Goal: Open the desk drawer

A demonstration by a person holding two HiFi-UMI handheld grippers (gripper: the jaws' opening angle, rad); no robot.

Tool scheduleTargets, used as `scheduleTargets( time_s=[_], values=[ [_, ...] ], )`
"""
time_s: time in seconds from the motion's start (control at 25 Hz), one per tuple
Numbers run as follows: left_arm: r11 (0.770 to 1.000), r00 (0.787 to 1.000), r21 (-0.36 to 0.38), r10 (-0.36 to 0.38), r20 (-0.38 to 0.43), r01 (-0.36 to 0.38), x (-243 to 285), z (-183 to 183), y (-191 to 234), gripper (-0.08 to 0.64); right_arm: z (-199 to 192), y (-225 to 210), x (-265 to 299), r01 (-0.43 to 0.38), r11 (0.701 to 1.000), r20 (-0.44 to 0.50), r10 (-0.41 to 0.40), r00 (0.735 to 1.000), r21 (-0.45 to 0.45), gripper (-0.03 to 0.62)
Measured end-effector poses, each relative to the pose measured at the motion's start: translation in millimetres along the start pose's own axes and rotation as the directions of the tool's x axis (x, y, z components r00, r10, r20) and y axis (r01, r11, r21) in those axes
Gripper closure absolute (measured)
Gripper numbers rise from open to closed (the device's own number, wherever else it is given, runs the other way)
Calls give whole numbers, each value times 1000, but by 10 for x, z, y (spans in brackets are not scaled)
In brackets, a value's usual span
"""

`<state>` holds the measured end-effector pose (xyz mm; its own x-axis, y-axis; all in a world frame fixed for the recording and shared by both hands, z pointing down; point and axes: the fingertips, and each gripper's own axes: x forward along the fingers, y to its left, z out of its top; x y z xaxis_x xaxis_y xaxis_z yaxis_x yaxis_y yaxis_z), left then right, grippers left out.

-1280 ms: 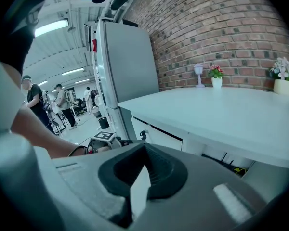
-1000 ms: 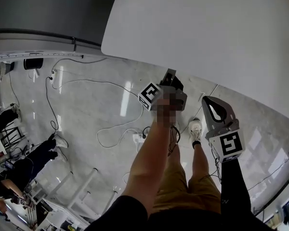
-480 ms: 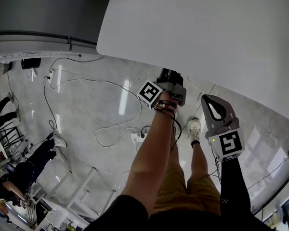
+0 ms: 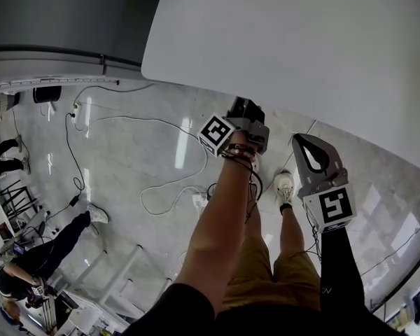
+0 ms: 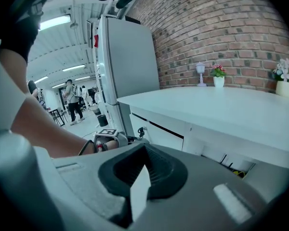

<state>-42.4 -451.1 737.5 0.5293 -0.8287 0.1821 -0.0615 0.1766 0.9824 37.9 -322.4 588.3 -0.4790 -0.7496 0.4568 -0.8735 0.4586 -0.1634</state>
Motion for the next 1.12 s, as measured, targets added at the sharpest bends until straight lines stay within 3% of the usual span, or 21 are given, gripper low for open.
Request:
scheduleTargets(
  time_s=[0.32, 0.44, 0.72, 1.12],
  values=[
    [1000, 1000, 9, -2, -18, 2, -22, -23, 1, 538, 87, -50, 48, 12, 1000, 37, -13, 999, 21, 592],
    [1000, 999, 7, -28, -20, 29, -73, -16, -44, 538, -20, -30, 51, 9, 1000, 8, -9, 1000, 15, 592],
    [998, 998, 1, -60, -5, 60, -158, -33, -126, 537, 54, 10, 54, 17, 998, 56, -21, 998, 57, 592],
    [998, 999, 44, -43, 31, 42, -411, -69, -37, 536, -48, -54, -162, 6, 1000, 8, -6, 1000, 8, 592]
  ],
)
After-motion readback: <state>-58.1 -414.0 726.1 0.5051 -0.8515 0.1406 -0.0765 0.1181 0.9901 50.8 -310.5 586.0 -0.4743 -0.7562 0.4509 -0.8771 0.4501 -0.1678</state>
